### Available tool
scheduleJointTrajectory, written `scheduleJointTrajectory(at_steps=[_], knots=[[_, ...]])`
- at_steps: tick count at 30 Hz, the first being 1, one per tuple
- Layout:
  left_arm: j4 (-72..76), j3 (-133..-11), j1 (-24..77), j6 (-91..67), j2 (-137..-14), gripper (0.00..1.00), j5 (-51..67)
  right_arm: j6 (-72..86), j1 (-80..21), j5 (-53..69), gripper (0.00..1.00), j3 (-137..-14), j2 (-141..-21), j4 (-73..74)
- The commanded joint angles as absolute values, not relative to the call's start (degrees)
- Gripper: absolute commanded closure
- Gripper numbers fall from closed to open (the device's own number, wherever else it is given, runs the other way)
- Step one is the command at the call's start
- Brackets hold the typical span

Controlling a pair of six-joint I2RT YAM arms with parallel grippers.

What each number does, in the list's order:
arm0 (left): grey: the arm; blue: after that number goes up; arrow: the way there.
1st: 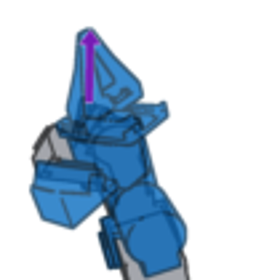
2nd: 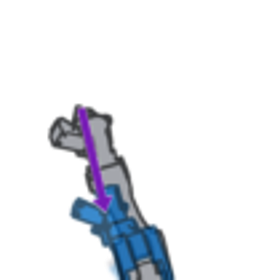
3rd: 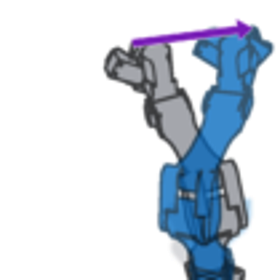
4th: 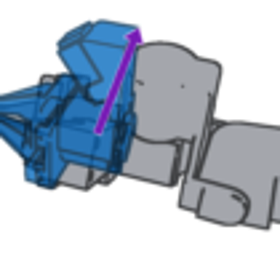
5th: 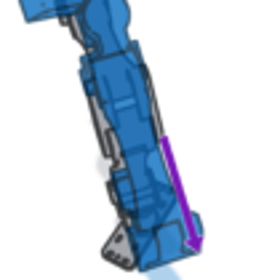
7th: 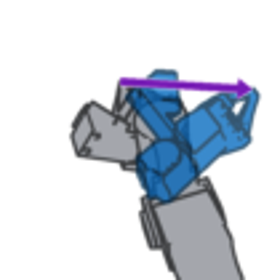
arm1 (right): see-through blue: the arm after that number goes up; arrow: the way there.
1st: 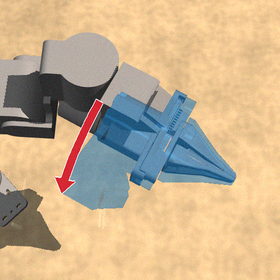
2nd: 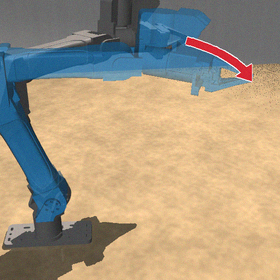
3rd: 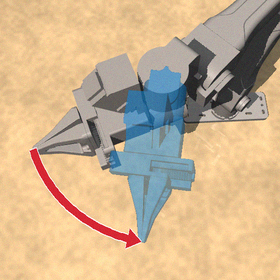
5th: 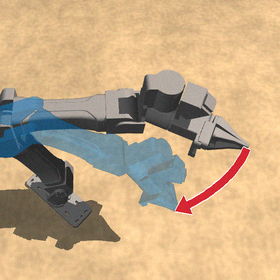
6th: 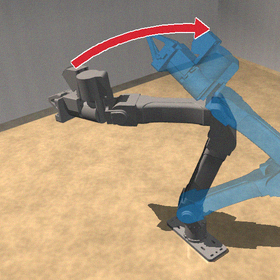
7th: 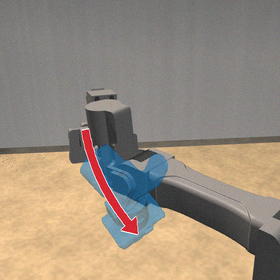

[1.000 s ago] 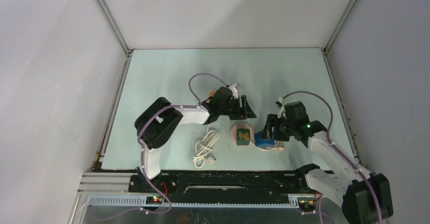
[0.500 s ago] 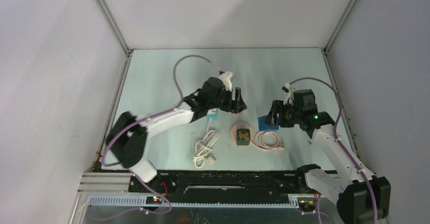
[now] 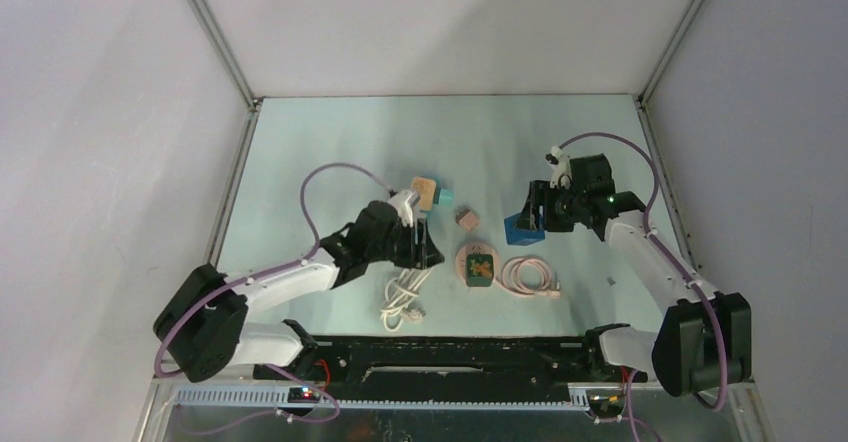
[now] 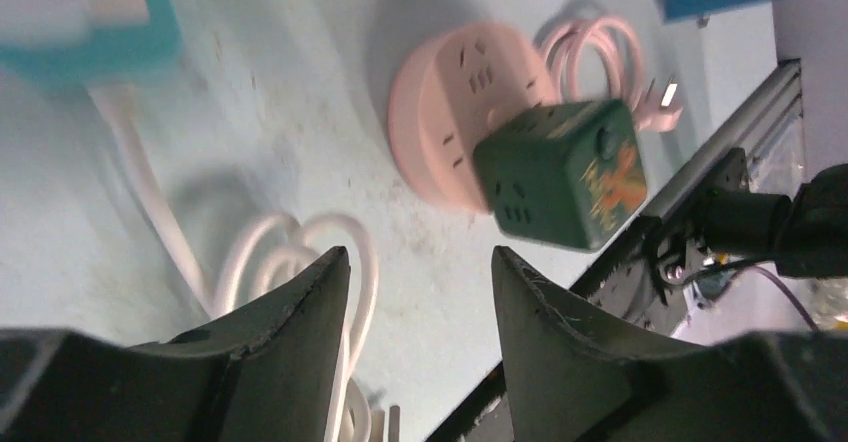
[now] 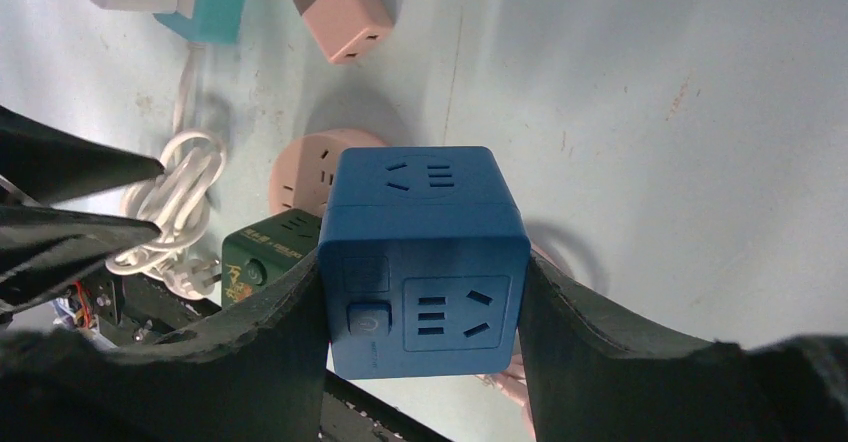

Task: Insert the plug
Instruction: Move the socket to the center of the board.

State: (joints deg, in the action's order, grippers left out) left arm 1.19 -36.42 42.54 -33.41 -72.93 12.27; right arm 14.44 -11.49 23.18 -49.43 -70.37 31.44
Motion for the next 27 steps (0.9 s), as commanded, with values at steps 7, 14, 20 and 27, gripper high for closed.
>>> scheduleJointTrajectory(at_steps=[7,14,20,27], knots=[[28.36,-30.08,43.96,-53.12,-84.56,0.44,19.26,15.55,-8.9,23.88,1.0,-50.89,-67.2,29.97],[20.0,-38.94,43.89,-48.56,-92.72,0.65,16.27,15.67,-6.9,23.4,1.0,-50.89,-61.25,31.84],[16.44,-46.34,43.95,-44.78,-99.63,0.68,18.21,15.5,-5.74,23.21,1.0,-50.89,-58.79,32.6],[10.0,-55.31,44.43,-40.02,-106.57,0.72,18.31,14.81,-3.71,23.63,1.0,-50.89,-57.48,33.53]])
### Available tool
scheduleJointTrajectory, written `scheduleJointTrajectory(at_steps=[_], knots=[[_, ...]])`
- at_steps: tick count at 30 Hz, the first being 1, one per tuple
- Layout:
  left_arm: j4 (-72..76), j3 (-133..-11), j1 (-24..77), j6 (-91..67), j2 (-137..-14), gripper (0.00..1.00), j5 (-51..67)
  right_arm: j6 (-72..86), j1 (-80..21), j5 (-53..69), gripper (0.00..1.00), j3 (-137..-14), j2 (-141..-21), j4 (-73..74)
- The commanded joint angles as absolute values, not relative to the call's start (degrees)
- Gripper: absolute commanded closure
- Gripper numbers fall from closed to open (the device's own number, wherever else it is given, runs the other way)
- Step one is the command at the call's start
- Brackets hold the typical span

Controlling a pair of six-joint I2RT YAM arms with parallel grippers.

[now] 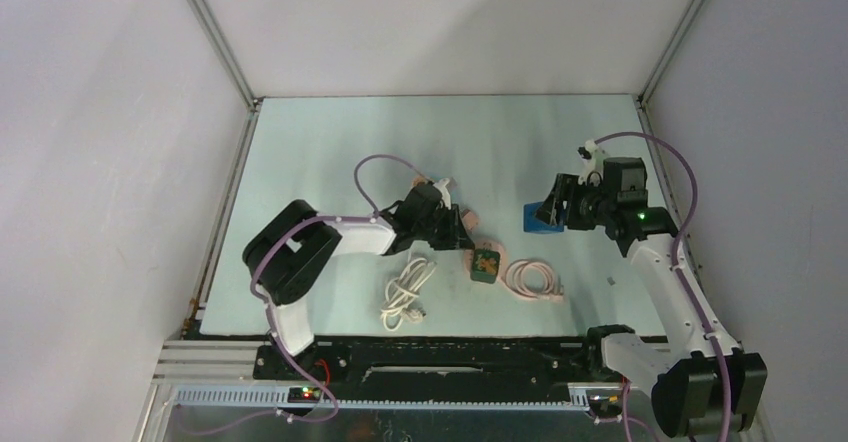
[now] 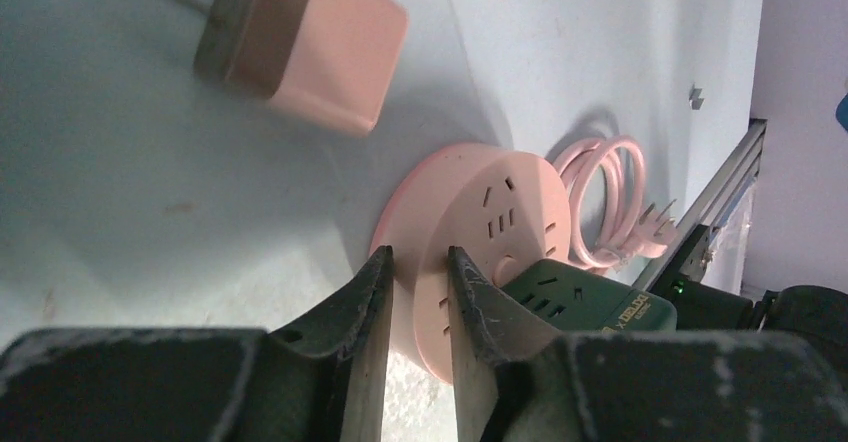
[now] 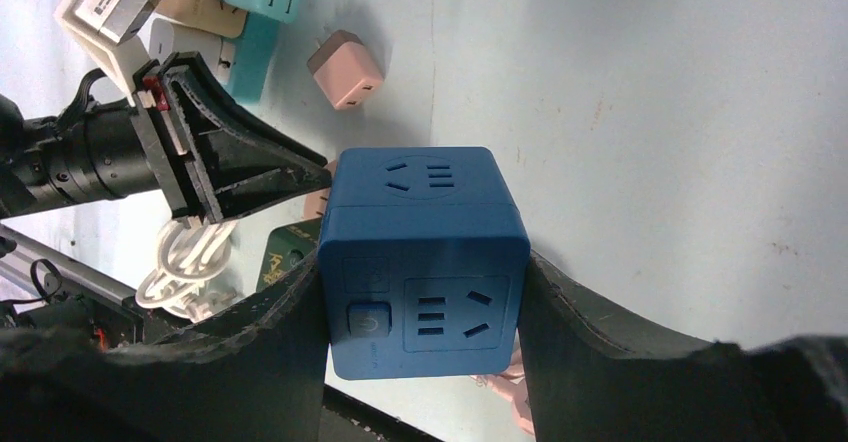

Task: Insert the plug
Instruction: Move the socket to the center of the board.

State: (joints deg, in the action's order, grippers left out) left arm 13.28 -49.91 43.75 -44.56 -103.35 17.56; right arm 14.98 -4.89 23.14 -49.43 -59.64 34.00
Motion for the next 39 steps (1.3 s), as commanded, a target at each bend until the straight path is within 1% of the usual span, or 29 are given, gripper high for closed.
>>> scheduleJointTrajectory(at_steps=[1,7,16,19,21,23,25,26,29,30,31,32,33,35,39], knots=[[9.64,-56.64,44.53,-39.77,-107.58,0.72,18.67,14.67,-3.49,23.6,1.0,-50.89,-57.22,33.63],[8.59,-66.84,46.58,-40.06,-114.59,0.78,22.13,14.16,-1.14,23.55,1.0,-50.89,-55.03,34.53],[1.37,-90.72,49.94,-38.43,-128.54,0.79,25.65,13.17,2.72,23.03,1.0,-50.98,-54.06,35.6],[-3.88,-96.26,50.1,-33.52,-128.45,0.79,23.16,12.96,3.62,22.89,1.0,-50.93,-54.39,36.41],[-5.56,-95.56,49.72,-29.47,-124.48,0.74,18.27,12.83,3.84,23.13,1.0,-50.91,-54.34,36.55],[-6.63,-92.94,49.66,-23.05,-118.85,0.62,13.12,13.0,4.1,23.06,1.0,-50.89,-53.52,36.56],[-6.96,-89.31,49.81,-17.93,-113.44,0.49,10.46,13.19,4.34,22.12,1.0,-50.96,-52.31,36.51],[-7.32,-87.54,49.9,-15.72,-110.86,0.44,9.34,13.2,4.44,21.22,1.0,-50.96,-51.76,36.44],[-6.06,-80.67,50.05,-11.58,-103.85,0.34,8.35,13.38,4.62,17.93,1.0,-50.93,-50.62,36.72],[-5.55,-78.51,50.37,-10.59,-101.81,0.29,9.0,13.38,4.65,17.14,1.0,-50.96,-50.55,36.86],[-4.81,-76.68,50.78,-9.76,-99.99,0.18,9.53,13.34,4.7,16.64,1.0,-51.02,-50.6,36.93],[-4.63,-75.32,51.31,-9.01,-98.51,0.11,10.18,13.36,4.74,16.29,1.0,-50.98,-50.7,37.04],[-4.95,-74.52,52.16,-8.38,-97.39,0.08,10.59,13.39,4.75,16.11,1.0,-50.94,-50.83,37.01],[-7.7,-75.17,54.15,-7.53,-96.83,0.07,9.77,13.41,4.79,15.96,1.0,-50.98,-51.17,36.85],[-14.14,-79.73,58.83,-8.46,-99.82,0.07,2.59,13.46,4.88,14.85,1.0,-50.98,-51.4,36.66]])
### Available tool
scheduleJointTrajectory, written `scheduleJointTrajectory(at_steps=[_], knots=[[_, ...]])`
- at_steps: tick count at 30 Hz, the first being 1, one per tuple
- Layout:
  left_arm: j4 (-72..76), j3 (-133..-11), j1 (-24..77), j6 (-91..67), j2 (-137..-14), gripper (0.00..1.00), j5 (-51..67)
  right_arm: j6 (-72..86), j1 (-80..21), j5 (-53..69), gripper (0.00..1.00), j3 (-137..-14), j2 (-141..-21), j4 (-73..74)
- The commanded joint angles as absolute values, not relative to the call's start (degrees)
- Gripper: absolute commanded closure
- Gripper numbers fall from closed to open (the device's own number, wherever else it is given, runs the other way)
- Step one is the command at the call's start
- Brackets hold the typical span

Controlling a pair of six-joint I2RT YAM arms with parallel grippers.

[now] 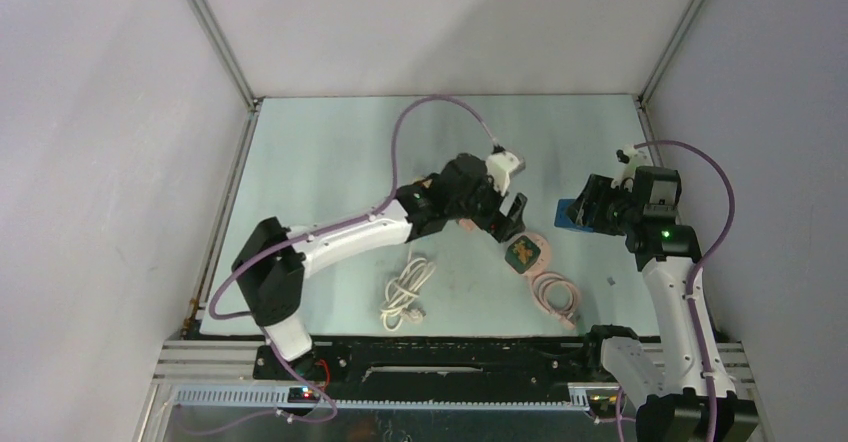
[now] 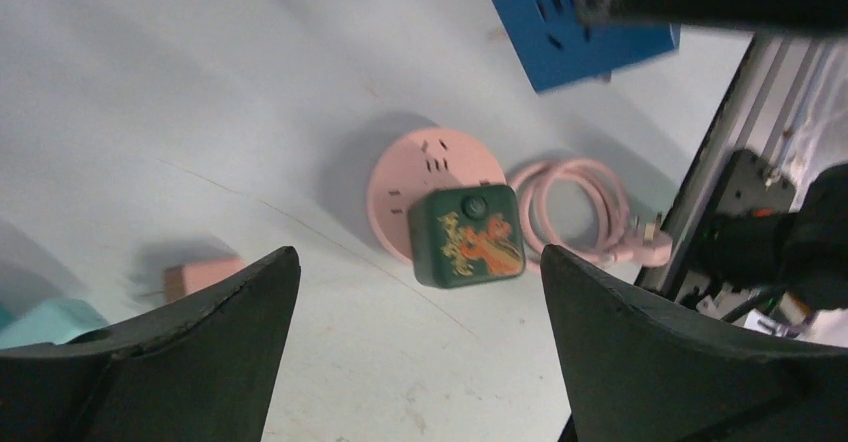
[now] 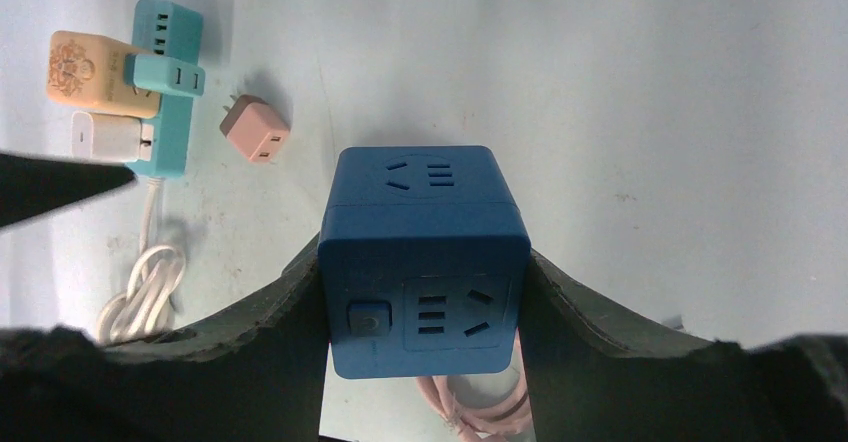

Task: Insert the plug
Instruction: Move the socket to the center of the board.

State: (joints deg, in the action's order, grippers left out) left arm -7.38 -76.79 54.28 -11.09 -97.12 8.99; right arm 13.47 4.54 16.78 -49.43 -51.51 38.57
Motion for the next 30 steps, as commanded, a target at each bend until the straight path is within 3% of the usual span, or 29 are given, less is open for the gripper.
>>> scheduleJointTrajectory(at_steps=[1,12,17,20,27,30], knots=[[-14.7,-80.63,60.28,-8.21,-100.8,0.07,0.58,13.52,4.92,14.63,1.0,-50.98,-51.42,36.61],[-18.19,-88.08,67.59,-8.62,-111.48,0.06,-15.8,13.48,7.12,16.05,1.0,-50.98,-51.17,36.91],[-15.33,-87.72,67.5,-7.89,-114.18,0.1,-14.48,13.49,7.47,17.14,1.0,-50.98,-51.01,36.76],[-13.87,-88.1,67.26,-6.79,-115.5,0.19,-11.21,13.41,7.47,18.06,1.0,-50.98,-51.34,36.74],[-9.53,-84.23,66.55,-4.66,-112.66,0.48,-5.73,13.11,7.47,19.37,1.0,-50.98,-51.82,37.0],[-9.19,-82.12,65.84,-3.12,-110.47,0.52,-3.93,12.97,7.47,20.72,1.0,-50.98,-52.57,37.11]])
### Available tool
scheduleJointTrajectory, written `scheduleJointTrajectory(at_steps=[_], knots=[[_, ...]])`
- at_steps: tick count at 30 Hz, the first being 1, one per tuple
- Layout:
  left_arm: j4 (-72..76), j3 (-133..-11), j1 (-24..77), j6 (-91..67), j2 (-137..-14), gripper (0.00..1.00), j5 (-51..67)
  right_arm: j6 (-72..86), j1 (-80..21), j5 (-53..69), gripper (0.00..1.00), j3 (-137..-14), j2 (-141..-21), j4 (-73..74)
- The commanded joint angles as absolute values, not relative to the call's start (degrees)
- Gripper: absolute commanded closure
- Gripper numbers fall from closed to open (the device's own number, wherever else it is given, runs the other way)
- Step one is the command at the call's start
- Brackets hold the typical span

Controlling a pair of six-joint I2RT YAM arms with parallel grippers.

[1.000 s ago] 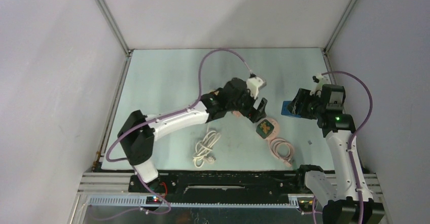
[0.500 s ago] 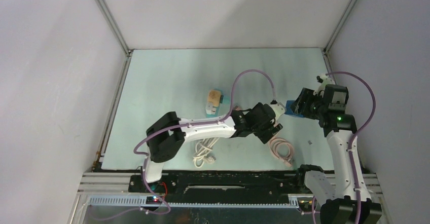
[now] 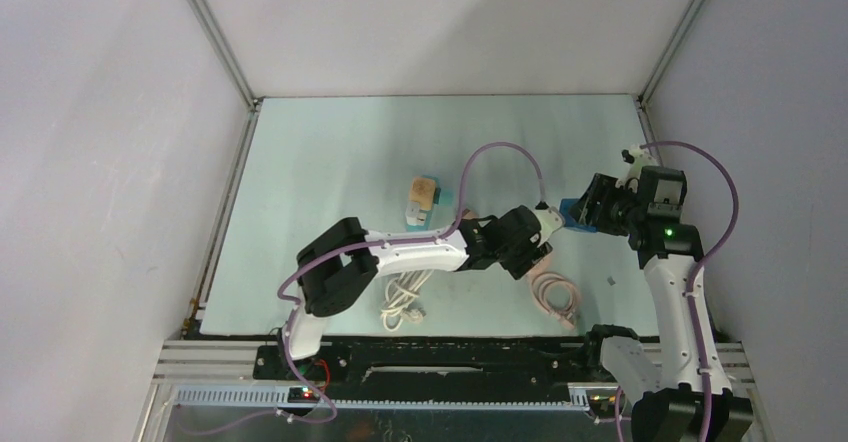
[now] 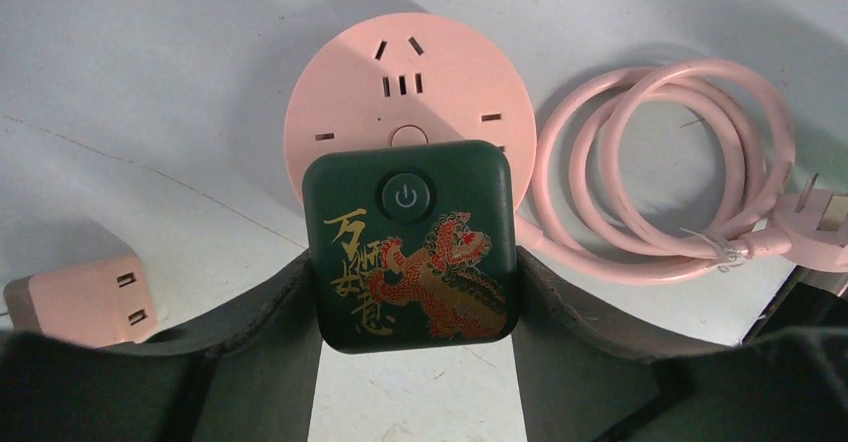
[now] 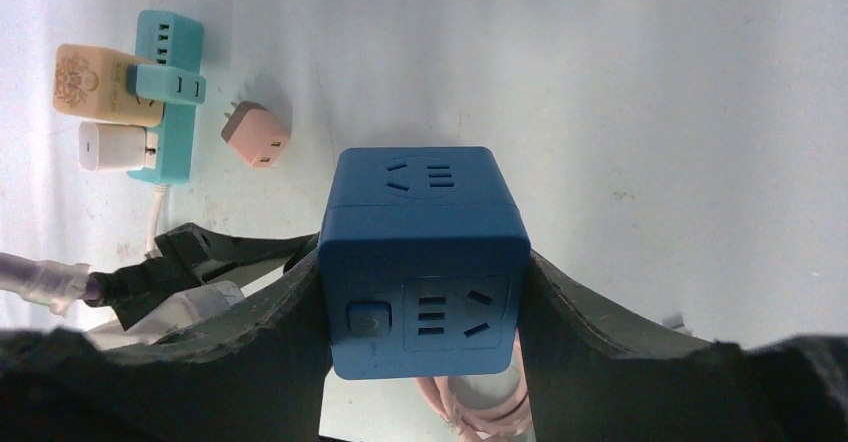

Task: Insert the plug
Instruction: Move the socket to the center of the board.

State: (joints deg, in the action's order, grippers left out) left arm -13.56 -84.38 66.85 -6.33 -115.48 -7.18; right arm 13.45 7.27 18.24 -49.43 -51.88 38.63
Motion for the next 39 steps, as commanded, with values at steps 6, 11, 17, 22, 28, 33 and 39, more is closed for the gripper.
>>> scheduleJointTrajectory(at_steps=[6,11,17,22,28,33,39], knots=[[-7.47,-73.42,63.92,2.05,-104.15,0.52,-2.26,12.4,7.47,24.08,1.0,-51.09,-54.61,37.81],[-7.61,-66.03,62.31,6.45,-97.49,0.5,-1.66,11.2,6.6,26.61,1.0,-52.11,-56.94,39.32],[-7.62,-57.46,60.96,11.15,-89.83,0.45,1.97,9.09,2.0,29.31,1.0,-54.45,-60.77,41.94],[-7.21,-54.36,60.82,11.72,-88.15,0.29,1.61,7.38,-1.14,32.54,1.0,-56.11,-64.26,43.74],[-1.21,-49.71,60.82,8.56,-81.2,0.11,-3.46,8.37,-2.68,36.61,1.0,-57.94,-66.1,44.25],[2.53,-44.82,59.95,5.98,-69.03,0.05,-2.33,8.13,-3.55,41.32,1.0,-60.23,-68.96,45.95],[1.16,-40.68,54.68,0.54,-54.13,0.0,4.5,8.8,-5.13,46.77,1.0,-60.53,-71.82,44.38]])
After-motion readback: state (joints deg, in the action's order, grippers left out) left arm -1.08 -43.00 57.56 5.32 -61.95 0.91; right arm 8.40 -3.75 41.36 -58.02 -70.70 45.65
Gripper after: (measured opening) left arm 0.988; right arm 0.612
